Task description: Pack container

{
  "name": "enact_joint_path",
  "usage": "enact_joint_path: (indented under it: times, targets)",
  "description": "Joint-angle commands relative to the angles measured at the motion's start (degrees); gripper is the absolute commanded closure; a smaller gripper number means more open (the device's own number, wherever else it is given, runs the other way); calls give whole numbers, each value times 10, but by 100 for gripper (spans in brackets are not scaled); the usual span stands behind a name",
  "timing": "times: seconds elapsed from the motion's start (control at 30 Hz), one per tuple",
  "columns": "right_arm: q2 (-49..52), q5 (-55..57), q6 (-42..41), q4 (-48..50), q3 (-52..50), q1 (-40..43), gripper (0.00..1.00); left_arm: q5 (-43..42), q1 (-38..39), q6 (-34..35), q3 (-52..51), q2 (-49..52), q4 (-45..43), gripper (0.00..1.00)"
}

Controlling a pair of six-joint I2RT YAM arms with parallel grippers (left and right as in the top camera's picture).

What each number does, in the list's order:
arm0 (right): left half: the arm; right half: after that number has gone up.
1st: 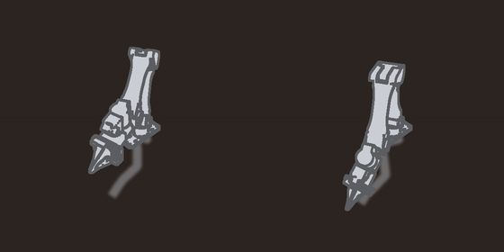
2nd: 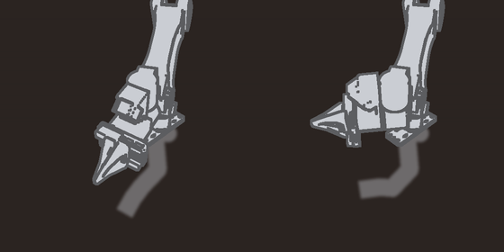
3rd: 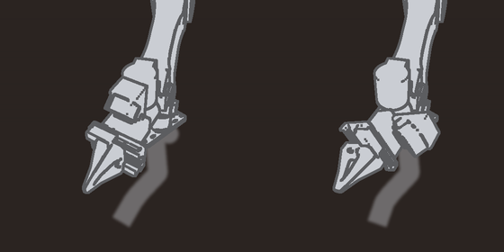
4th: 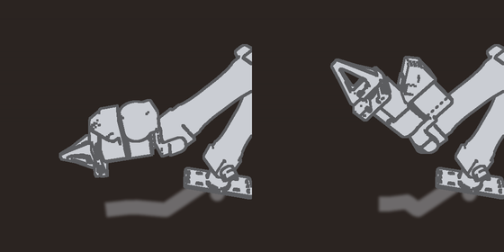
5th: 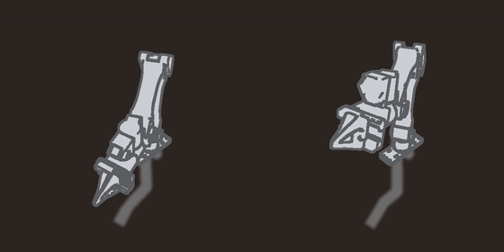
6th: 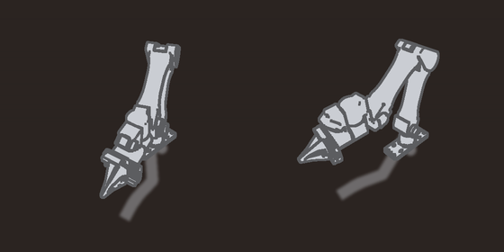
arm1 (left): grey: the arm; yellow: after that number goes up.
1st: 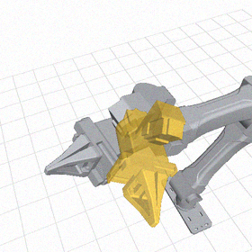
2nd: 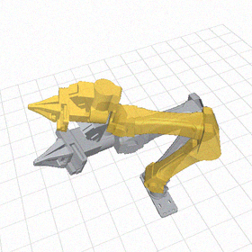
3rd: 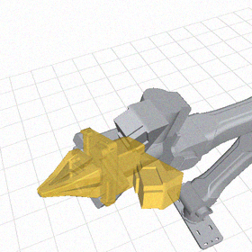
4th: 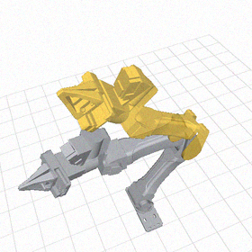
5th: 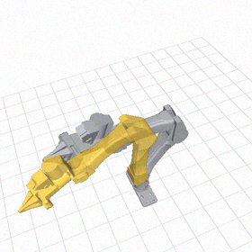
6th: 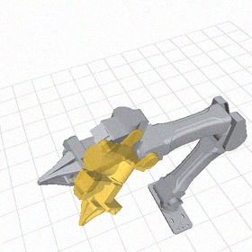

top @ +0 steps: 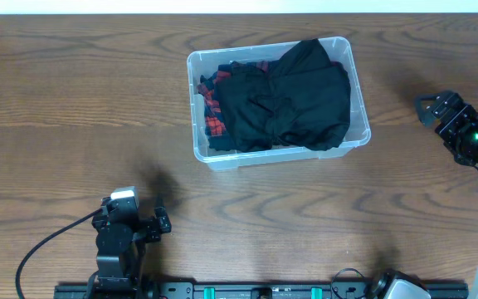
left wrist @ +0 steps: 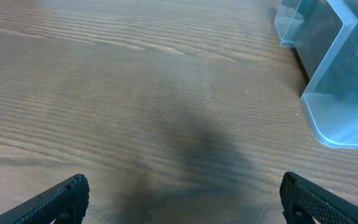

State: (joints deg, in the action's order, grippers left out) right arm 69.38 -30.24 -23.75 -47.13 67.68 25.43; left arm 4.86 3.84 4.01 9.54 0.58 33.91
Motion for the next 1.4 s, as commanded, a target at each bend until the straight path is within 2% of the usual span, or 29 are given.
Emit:
enact_joint_path:
  times: [0.0, 0.57, 0.63, 0.73, 0.87, 1.0, 1.37]
  targets:
    - [2, -6, -4, 0, 1, 4, 1, 2, -3, -8, -8, -4, -2, 2]
    - [-18, 0, 1, -2, -1, -2, 1, 2, -3, -8, -8, -4, -2, 2]
    - [-43, 51, 26, -10, -4, -22, 1, 2, -3, -8, -8, -4, -2, 2]
    - [-94, 186, 59, -6, -17, -84, 1, 2, -3, -8, -8, -4, -2, 2]
    - [-176, 321, 125, 73, -67, -214, 1, 2, -3, -8, -8, -4, -2, 2]
    - [-265, 334, 255, 174, -159, -310, 1, 2, -3, -8, -8, -4, -2, 2]
    - [-499, 324, 261, 292, -384, -309, 1, 2, -3, -8, -8, -4, -2, 2]
